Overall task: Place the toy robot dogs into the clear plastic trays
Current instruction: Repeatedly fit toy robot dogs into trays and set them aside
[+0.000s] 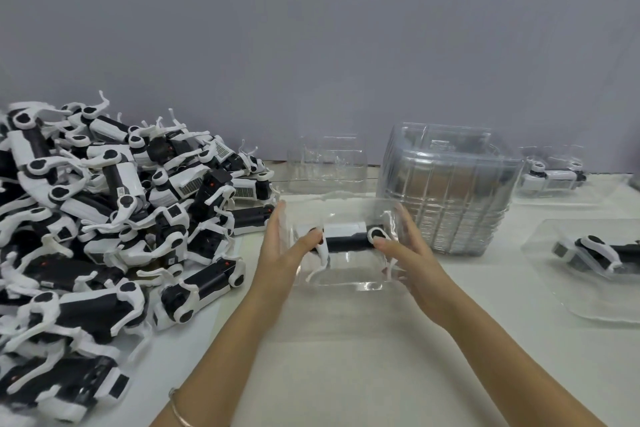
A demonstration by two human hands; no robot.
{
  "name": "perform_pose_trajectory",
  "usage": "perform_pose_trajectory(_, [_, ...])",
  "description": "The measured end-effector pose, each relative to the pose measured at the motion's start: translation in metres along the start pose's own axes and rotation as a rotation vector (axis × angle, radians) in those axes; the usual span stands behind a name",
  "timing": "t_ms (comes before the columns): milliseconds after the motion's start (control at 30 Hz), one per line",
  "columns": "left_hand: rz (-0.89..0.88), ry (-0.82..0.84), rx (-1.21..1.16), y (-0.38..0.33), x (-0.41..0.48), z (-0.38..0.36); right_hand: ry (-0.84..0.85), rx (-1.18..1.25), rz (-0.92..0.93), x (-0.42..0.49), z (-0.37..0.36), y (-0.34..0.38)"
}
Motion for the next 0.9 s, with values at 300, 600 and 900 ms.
perform_pose_trajectory(300, [-0.071, -0.027, 0.112, -0.007, 0.004, -0.008, -0.137, 0.089, 0.080, -0.002, 0.007, 0.006])
perform_pose_trajectory(600, [-0.098, 0.082, 0.160, -0.082, -0.005, -0.018, 0.064, 0.673, -0.182, -0.011, -0.009, -0.024])
perform_pose_trajectory(900, [-0.333, 0.218, 0.485, -0.076, -0.017, -0.048, 0.140, 0.893, -0.313, -0.025, -0.038, -0.039])
Point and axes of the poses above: each hand's wrist, its own x-axis towards the middle knuckle, its own z-axis out of the back of the hand, y = z × x, the point moved 9 cm from there along x, towards the middle knuckle, and after that the axes turned 4 degrees about x, right-handed, at the moved point
